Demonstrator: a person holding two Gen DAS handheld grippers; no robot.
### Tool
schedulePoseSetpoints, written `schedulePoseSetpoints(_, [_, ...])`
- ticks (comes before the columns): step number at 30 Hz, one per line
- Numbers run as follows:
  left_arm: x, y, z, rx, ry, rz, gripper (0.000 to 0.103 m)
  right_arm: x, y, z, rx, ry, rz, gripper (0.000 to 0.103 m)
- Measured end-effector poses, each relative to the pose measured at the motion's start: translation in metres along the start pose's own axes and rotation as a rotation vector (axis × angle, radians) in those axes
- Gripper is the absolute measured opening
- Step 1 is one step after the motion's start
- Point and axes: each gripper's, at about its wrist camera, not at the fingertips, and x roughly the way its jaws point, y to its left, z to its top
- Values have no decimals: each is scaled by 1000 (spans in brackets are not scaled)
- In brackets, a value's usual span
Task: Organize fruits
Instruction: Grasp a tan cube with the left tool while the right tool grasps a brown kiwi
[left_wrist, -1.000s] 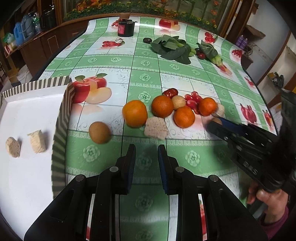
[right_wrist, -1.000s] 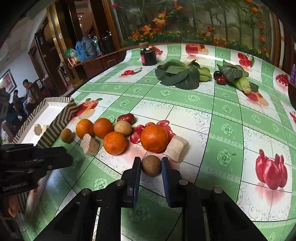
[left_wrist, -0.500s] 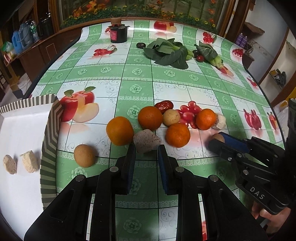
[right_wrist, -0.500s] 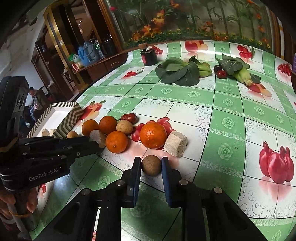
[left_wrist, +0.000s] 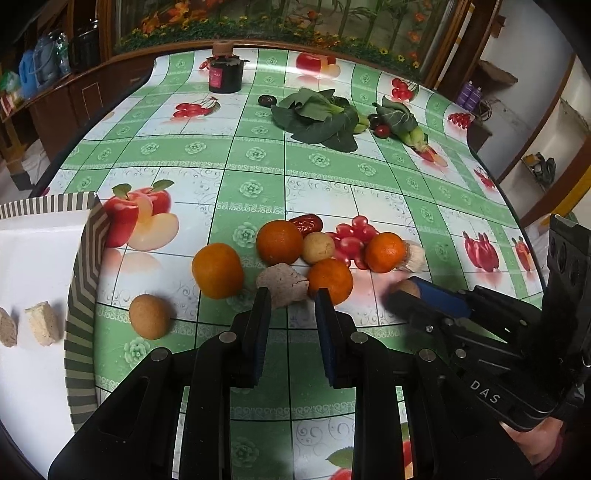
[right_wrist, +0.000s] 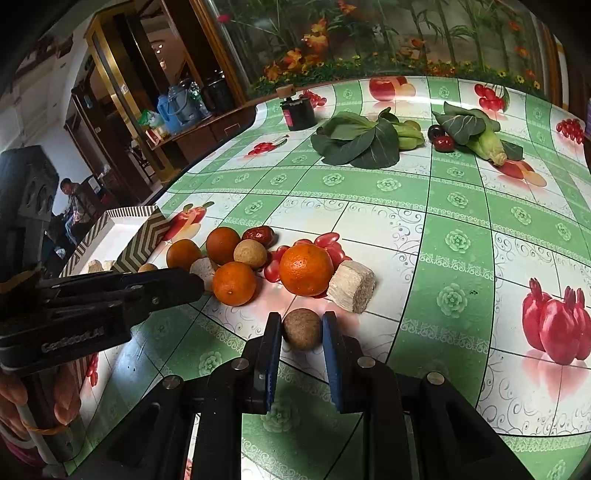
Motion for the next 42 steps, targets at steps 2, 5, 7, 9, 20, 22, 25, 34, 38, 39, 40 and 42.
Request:
schedulePoseSetpoints(2, [3, 1, 2, -14, 8, 4, 22, 0, 1, 0, -5, 1, -3, 22])
schedulePoseSetpoints(5, [6, 2, 4, -26, -3, 28, 22, 0, 1, 0, -5, 1, -3, 22])
schedulePoseSetpoints(7, [7, 1, 5, -27, -7, 41, 22, 0, 1, 0, -2, 1, 1, 22])
schedulePoseSetpoints(9, [7, 1, 6, -25, -9, 52, 22, 0, 1, 0, 0, 0, 3, 22])
schedulePoseSetpoints(20, [14, 3, 7, -9, -3, 75, 49, 0, 1, 0, 0, 0, 4, 22])
schedulePoseSetpoints(22, [13, 3, 4, 4, -8, 76, 49, 0, 1, 0, -2, 1, 3, 22])
schedulePoseSetpoints(25, [10, 2, 0, 33, -14, 77, 49, 0, 1, 0, -4, 1, 3, 22])
schedulePoseSetpoints(34, [17, -12, 6, 115, -13, 68, 48, 0, 0, 0, 3, 1, 10, 22])
schedulePoseSetpoints(38, [23, -5, 6, 98, 15, 36, 32, 0, 0, 0, 0, 2, 9, 22])
schedulePoseSetpoints(39, [25, -6, 4, 109, 23, 40, 31, 0, -1, 0, -1, 2, 9, 22])
schedulePoseSetpoints(40, [24, -9, 2, 129, 10, 53, 31, 0, 0, 0, -2, 2, 8, 22])
schedulePoseSetpoints(42, [23, -14, -1, 148, 7, 59, 31, 0, 0, 0, -8, 3, 5, 22])
